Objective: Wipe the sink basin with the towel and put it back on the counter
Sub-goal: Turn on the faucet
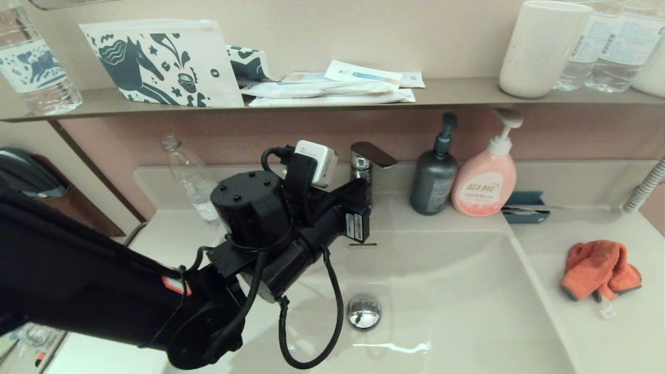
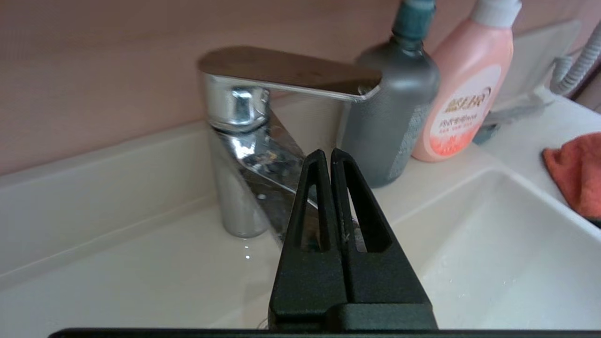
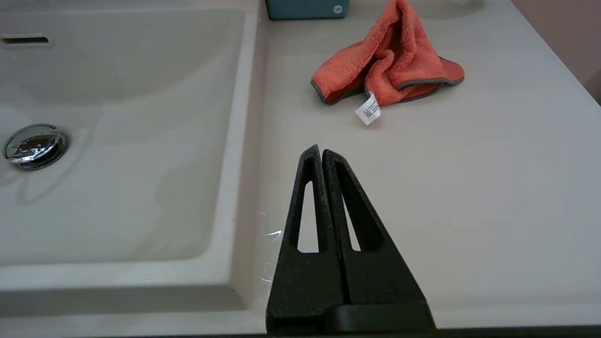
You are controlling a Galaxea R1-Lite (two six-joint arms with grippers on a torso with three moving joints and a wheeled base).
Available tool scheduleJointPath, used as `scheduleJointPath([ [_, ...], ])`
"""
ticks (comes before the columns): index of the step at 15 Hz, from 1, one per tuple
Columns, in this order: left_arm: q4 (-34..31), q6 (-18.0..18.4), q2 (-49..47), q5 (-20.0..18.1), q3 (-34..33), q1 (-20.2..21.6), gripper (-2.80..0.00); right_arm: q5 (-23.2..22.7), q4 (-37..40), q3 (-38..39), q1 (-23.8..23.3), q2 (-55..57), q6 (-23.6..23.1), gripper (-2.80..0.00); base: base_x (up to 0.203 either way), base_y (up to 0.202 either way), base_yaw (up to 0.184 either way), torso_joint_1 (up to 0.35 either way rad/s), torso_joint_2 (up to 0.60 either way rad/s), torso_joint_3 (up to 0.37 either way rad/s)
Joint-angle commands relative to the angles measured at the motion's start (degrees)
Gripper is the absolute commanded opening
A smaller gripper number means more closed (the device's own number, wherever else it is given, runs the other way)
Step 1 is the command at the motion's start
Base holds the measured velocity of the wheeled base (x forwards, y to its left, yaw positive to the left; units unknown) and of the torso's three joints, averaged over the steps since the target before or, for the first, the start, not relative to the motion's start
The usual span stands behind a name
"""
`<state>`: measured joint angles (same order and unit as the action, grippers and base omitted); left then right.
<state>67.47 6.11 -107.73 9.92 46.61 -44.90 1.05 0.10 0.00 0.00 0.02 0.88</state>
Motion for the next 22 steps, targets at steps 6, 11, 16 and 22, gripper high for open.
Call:
scheduleJointPath([
  [6,0.4,2.7,-4.9,-0.6,6.0,0.1,-2.80,0.0,0.0,0.0,0.0,0.0,0.0,-2.80,0.000,0.000,0.000,0.000,0.00,0.000],
  [11,-1.0,4.2,-5.3,-1.1,9.4,0.4,-2.80,0.0,0.0,0.0,0.0,0.0,0.0,-2.80,0.000,0.000,0.000,0.000,0.00,0.000],
  [16,-1.6,4.2,-5.1,-1.0,10.7,-0.2,-2.80,0.0,0.0,0.0,0.0,0.0,0.0,-2.80,0.000,0.000,0.000,0.000,0.00,0.000],
  [22,-4.5,4.1,-4.7,0.0,14.9,-0.6,-2.80,0.0,0.0,0.0,0.0,0.0,0.0,-2.80,0.000,0.000,0.000,0.000,0.00,0.000],
])
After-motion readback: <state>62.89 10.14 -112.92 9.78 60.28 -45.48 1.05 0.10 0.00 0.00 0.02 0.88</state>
